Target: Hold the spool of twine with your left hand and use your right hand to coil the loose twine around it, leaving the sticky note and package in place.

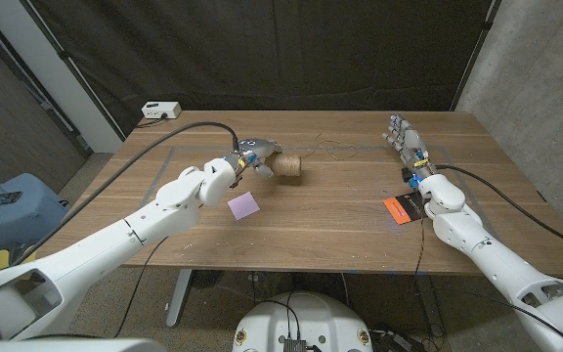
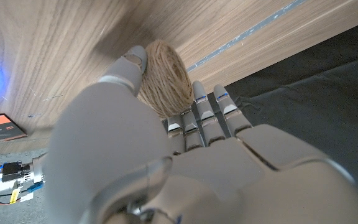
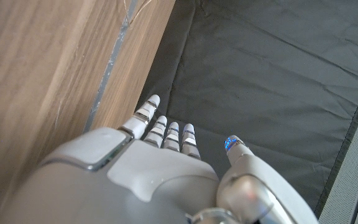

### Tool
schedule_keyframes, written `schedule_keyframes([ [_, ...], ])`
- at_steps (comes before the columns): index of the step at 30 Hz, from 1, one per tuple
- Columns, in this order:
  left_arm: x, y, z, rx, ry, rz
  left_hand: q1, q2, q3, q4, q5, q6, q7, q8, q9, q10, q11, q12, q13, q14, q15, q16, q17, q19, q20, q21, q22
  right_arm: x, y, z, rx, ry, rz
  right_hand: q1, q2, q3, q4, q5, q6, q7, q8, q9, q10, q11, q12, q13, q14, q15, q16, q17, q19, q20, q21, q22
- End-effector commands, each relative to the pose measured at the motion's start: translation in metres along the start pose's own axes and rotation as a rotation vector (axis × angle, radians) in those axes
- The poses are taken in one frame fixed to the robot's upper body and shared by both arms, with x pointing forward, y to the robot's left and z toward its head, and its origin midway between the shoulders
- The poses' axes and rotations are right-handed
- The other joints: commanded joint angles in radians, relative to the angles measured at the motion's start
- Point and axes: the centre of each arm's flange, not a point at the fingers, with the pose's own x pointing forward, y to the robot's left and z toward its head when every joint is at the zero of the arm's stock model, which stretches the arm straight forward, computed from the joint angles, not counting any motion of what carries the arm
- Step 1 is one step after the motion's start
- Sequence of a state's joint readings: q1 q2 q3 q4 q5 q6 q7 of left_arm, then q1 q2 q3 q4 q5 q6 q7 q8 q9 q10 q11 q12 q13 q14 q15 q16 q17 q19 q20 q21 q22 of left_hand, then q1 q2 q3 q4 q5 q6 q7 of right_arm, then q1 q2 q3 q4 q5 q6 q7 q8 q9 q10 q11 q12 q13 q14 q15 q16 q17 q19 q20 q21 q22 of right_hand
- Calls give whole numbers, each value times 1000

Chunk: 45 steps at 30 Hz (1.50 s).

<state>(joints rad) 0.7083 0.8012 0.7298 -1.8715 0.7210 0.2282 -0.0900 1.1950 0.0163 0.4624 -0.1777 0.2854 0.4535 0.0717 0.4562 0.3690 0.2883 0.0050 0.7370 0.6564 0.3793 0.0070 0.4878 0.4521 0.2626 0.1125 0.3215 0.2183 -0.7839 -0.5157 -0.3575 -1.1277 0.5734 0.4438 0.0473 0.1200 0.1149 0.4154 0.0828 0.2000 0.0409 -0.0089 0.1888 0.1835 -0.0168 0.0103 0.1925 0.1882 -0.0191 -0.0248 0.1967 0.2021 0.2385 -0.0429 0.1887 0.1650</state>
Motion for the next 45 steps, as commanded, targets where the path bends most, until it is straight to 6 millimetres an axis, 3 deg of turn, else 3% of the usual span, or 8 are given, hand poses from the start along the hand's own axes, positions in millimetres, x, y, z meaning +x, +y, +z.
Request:
schedule_keyframes([
  [1,10,10,4,3,-26,7,-1,20,30,22,8,9,-1,50,28,32,-26,6,8,8,-3,0,3,0,2,5,0,4,10,2,-5,8,36,-8,10,6,-5,-4,8,0,6,5,3,-4,4,4,-1,-5,8,2,7,-17,5,6],
  [28,24,30,15,8,-65,76,-6,28,31,24,17,7,5,57,33,37,-26,3,17,10,-2,2,8,-4,5,5,0,-1,28,1,-38,49,119,7,13,10,-23,-4,38,5,15,5,29,-2,11,4,21,-8,15,0,28,-25,10,6],
  [34,26,35,17,0,-70,98,-8,31,31,25,20,5,5,58,34,34,-25,0,19,8,-1,2,10,-5,5,6,0,-1,32,0,-58,62,131,38,17,21,-53,-4,88,10,30,8,69,6,23,6,41,-14,18,-6,48,-33,14,5],
  [42,29,41,19,-11,-72,126,-10,36,30,27,25,2,6,58,36,32,-25,-2,22,7,0,3,12,-6,7,6,0,6,40,1,-91,69,181,150,24,65,-153,-11,123,-21,34,13,115,-28,31,13,70,-35,15,-14,75,-51,14,5],
  [45,30,46,18,-13,-70,140,-11,38,29,27,28,1,6,58,36,30,-27,-3,23,6,1,3,13,-7,8,6,0,9,43,2,-114,70,193,175,26,74,-175,-14,136,-26,38,13,123,-32,32,15,75,-43,15,-14,80,-56,14,5],
])
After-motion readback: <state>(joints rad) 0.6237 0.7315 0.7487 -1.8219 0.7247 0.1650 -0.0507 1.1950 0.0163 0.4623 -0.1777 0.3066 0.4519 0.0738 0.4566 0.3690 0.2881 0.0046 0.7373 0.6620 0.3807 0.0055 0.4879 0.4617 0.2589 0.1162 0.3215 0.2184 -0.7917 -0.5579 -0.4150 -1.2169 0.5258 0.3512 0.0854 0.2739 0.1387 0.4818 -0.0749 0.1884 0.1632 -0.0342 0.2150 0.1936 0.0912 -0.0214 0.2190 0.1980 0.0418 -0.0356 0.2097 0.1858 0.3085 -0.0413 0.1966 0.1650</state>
